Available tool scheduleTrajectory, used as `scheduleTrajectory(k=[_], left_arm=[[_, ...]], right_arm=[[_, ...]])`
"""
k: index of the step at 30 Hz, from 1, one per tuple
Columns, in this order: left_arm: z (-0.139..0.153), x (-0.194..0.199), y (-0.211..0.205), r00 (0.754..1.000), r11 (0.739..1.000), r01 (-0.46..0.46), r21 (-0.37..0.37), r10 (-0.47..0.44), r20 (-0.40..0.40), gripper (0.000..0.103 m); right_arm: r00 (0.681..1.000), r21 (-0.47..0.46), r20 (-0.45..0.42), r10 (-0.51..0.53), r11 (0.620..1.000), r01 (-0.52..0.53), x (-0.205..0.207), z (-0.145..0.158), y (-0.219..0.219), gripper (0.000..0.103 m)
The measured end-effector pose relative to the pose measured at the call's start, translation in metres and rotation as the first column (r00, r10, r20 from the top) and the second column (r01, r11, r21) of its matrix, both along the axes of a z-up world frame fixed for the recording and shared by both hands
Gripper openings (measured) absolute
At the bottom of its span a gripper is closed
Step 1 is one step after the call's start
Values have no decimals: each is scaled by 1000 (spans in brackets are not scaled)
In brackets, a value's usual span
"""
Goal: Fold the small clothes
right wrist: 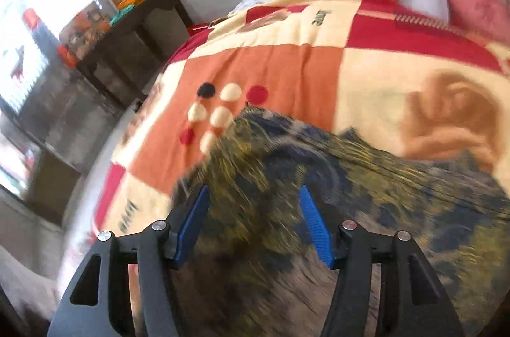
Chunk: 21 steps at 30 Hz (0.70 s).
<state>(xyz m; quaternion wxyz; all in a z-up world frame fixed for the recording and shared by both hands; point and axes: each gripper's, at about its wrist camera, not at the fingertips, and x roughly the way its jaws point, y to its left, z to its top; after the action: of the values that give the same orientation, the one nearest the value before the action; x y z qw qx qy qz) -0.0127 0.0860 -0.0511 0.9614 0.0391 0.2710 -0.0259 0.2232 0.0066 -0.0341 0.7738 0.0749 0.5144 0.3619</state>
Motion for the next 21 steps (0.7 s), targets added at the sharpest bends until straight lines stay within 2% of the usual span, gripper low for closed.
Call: scheduleTrajectory(k=[2, 4, 6, 9, 12, 13, 14, 16, 17, 21], left_arm=[[1, 3, -5, 1000, 1000, 20, 9, -20, -2, 9], [2, 5, -8, 1000, 1000, 31, 3, -31, -1, 9], [3, 7, -11, 999, 999, 40, 1, -40, -3, 9], [2, 8, -13, 999, 999, 53, -2, -53, -6, 9], [2, 8, -13, 998, 998, 57, -1, -57, -9, 9], [3, 7, -14, 998, 998, 58, -2, -58, -9, 9], [4, 7, -14, 998, 998, 58, -5, -58, -10, 9], [5, 8, -13, 998, 998, 56, -11, -56, -12, 8], [6, 8, -12, 998, 998, 56, -13, -56, -8, 8], [13, 8, -19, 997, 997, 75, -23, -75, -6, 8]], right_arm=[[995, 51, -92, 26, 998, -21, 11, -7, 12, 73], [991, 49, -117, 67, 997, -62, 20, -7, 27, 73], [987, 8, -122, 109, 994, -109, 23, -8, 43, 73], [982, -141, -97, 164, 974, -177, 23, -10, 69, 73], [979, -302, -50, 198, 931, -204, 20, -16, 88, 73], [978, -342, -36, 203, 917, -203, 20, -18, 91, 63], [977, -361, -36, 209, 909, -208, 21, -21, 91, 46], [976, -367, -46, 212, 905, -214, 23, -24, 88, 29], [977, -357, -44, 209, 910, -211, 24, -24, 85, 24], [984, -291, -33, 174, 940, -176, 28, -15, 55, 22]])
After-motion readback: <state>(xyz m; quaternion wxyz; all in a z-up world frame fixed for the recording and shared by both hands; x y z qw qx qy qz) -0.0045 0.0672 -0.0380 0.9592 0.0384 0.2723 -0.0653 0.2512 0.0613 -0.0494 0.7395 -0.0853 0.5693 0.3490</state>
